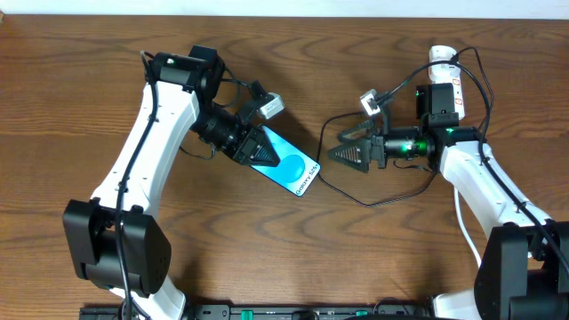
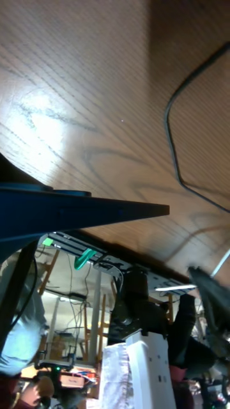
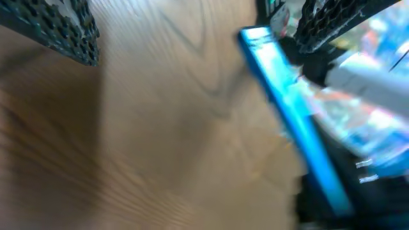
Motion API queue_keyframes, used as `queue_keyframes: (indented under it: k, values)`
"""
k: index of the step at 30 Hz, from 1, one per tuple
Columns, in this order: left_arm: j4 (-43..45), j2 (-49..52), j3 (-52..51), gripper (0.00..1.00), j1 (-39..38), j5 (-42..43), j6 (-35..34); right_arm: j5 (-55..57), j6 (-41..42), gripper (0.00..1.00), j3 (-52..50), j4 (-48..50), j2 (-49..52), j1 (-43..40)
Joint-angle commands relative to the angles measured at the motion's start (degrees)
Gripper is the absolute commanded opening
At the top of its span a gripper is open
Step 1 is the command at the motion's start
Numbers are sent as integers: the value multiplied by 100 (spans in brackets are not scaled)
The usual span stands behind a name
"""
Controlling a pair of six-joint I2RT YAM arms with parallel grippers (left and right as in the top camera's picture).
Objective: Plug charger to phone and switch on socket
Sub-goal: 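Bring the right gripper to the phone's lower edge and grasp it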
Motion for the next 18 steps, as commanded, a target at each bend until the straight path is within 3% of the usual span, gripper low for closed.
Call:
queue_keyframes:
  k: [1,5,12,15,18]
  values:
    - [0,24,136,7,33,444,568,-1073,-1276,99,17,9,-157,57]
    - [11,42,133,7,28,420,654,-1102,-1965,99,17,61,-162,326]
    - [-81,120,133,7,28,424,649,116,-2022,99,17,601,-162,1152]
    - [-149,136,133,7,31,422,649,136,-2055,99,17,813,-162,1259]
    - [-205,136,133,7,28,424,654,-116,-2288,90,17,826,-162,1239]
